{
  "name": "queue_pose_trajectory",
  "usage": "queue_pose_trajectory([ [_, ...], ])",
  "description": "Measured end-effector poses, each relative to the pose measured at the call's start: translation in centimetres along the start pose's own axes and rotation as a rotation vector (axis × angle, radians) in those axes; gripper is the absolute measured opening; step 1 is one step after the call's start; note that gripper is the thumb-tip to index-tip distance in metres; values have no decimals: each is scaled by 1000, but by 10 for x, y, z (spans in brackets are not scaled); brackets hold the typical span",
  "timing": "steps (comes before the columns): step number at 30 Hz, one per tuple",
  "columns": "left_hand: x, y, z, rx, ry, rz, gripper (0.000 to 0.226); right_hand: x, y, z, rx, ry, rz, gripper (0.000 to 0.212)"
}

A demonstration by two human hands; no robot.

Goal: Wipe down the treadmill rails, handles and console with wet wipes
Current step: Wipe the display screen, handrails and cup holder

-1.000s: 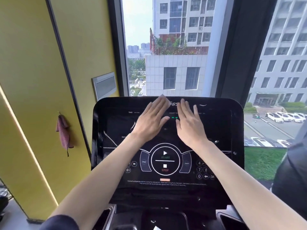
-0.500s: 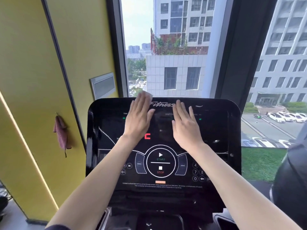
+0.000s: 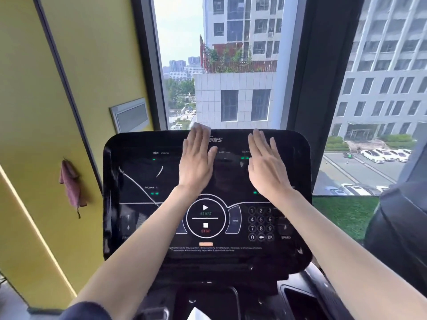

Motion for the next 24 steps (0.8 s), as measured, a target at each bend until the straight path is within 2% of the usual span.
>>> queue_pose_trajectory([
  [2,40,8,20,-103,-56,259,68,7,1,0,-13,33,1,64],
  [4,47,10,25,-120,-142,377,69,15,2,-1,-19,46,17,62],
  [6,27,4,17,-46,-172,274,68,26,4,-3,-7,28,57,59],
  [9,-3,4,8,47,-84,-72,67,36,11,1,7,-3,95,57],
  [10,2,5,10,51,-50,-125,68,37,12,3,10,-11,92,56],
  [11,16,4,14,35,-37,-99,70,38,13,5,11,-18,85,55],
  [14,61,7,29,-72,-115,253,70,40,11,6,25,-37,59,52],
  [15,60,7,29,-84,-145,296,69,40,11,6,29,-33,46,51],
  [16,51,3,25,-66,-157,265,69,41,11,6,29,-27,34,51],
  [20,13,-5,12,86,-52,-136,70,44,14,6,35,-55,-2,52],
  [22,39,-7,24,35,-38,-95,68,43,14,7,37,-63,-2,54],
  [24,75,-3,40,-75,-100,146,67,43,14,9,28,-59,0,56],
])
Point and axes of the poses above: each hand's wrist, its own y-axis away from the middle knuckle, its own z-axis out of the palm, x = y × z, the point moved 10 cm from there along -y, towards the middle knuckle, and after that the axes turned 5 degrees about -z, right-handed, at the moved point
